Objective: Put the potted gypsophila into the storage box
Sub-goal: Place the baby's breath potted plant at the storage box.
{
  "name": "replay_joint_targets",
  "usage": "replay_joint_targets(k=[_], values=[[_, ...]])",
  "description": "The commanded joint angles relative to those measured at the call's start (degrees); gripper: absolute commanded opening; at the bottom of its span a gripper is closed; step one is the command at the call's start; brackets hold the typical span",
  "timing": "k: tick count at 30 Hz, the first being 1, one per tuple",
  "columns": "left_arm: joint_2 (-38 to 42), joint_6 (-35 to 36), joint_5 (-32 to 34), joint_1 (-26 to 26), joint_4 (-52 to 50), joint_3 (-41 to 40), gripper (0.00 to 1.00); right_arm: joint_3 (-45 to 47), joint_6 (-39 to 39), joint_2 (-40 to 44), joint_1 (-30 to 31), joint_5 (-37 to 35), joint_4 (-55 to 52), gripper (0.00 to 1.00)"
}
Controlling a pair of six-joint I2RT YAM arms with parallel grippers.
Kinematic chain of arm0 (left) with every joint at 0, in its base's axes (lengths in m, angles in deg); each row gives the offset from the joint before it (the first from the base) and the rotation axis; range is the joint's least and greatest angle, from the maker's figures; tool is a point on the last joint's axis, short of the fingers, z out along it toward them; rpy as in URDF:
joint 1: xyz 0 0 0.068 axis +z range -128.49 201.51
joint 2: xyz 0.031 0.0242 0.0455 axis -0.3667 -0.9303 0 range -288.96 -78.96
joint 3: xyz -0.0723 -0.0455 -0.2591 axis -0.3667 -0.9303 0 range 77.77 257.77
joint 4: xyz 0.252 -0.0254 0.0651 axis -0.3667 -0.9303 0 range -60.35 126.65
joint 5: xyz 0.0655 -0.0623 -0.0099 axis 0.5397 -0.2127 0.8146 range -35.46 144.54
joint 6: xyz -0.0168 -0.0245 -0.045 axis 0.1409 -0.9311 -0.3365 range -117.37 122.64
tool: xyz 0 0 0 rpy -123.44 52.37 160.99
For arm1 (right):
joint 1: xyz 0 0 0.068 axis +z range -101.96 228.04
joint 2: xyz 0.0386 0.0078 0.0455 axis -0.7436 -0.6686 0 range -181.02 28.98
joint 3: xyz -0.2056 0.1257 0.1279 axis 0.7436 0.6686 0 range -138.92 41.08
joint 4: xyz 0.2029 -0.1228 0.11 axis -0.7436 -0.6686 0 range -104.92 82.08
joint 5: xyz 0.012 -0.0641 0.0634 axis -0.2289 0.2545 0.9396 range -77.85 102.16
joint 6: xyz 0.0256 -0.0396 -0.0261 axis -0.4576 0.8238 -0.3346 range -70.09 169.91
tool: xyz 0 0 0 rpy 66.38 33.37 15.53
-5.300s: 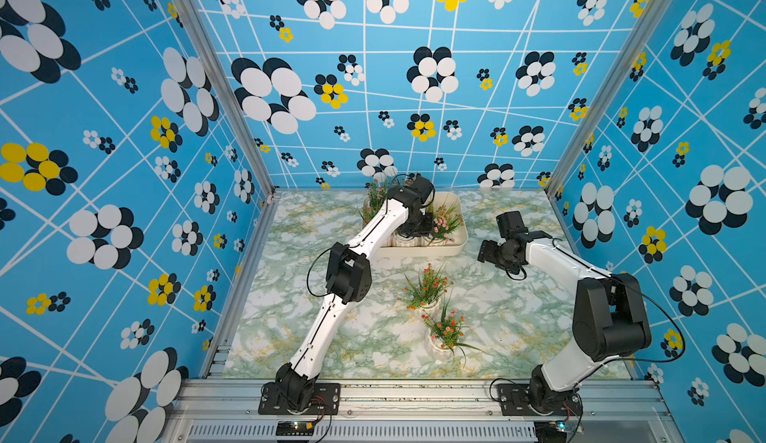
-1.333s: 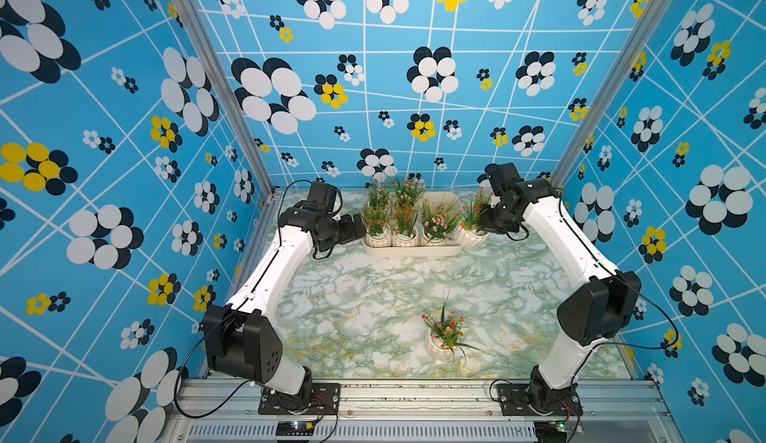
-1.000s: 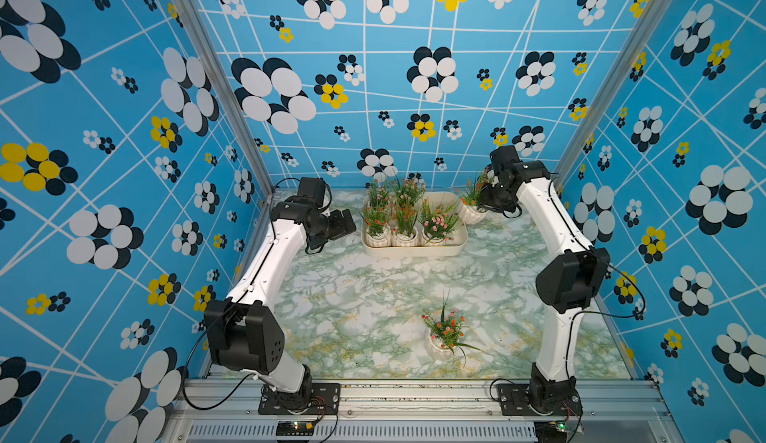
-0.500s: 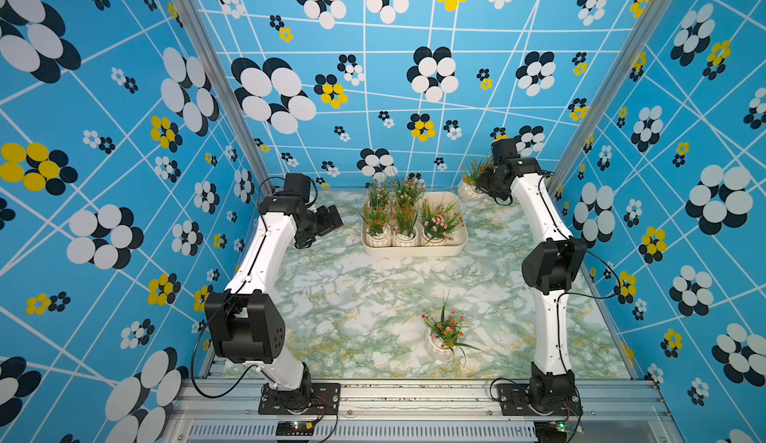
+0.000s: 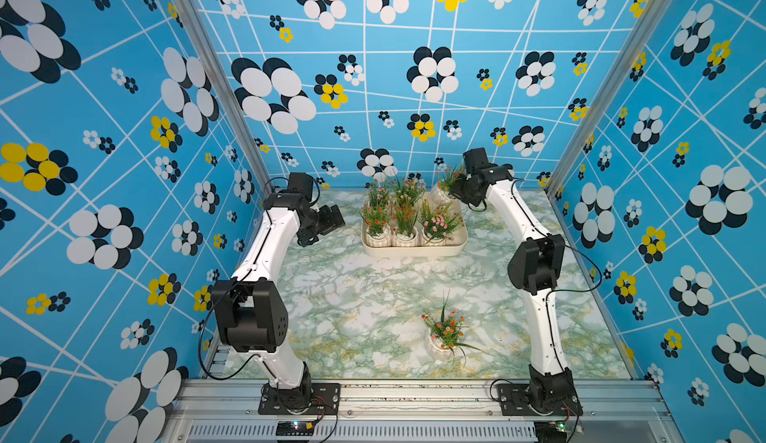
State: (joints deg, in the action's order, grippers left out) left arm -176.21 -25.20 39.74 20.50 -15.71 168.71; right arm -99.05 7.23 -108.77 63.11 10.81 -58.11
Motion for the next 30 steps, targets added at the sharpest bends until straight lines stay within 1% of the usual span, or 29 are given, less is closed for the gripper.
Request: replay_joint_targets(k=[1, 16, 30], values=[[-0.79, 0.7, -0.86, 0.88, -1.19, 1.75, 0.96, -0.88, -1.94, -0.99, 0.6, 1.34, 4.49, 0.0], [0.22, 1.64, -2.15, 2.25, -0.72, -0.76, 0.96, -0.91, -3.59, -4.95, 3.55, 0.98, 5.0, 0.0], [0.75, 1.93, -2.68, 3.21, -0.42, -2.34, 0.97, -0.65, -4.87, -6.69, 4.14, 1.34, 6.51, 0.0]])
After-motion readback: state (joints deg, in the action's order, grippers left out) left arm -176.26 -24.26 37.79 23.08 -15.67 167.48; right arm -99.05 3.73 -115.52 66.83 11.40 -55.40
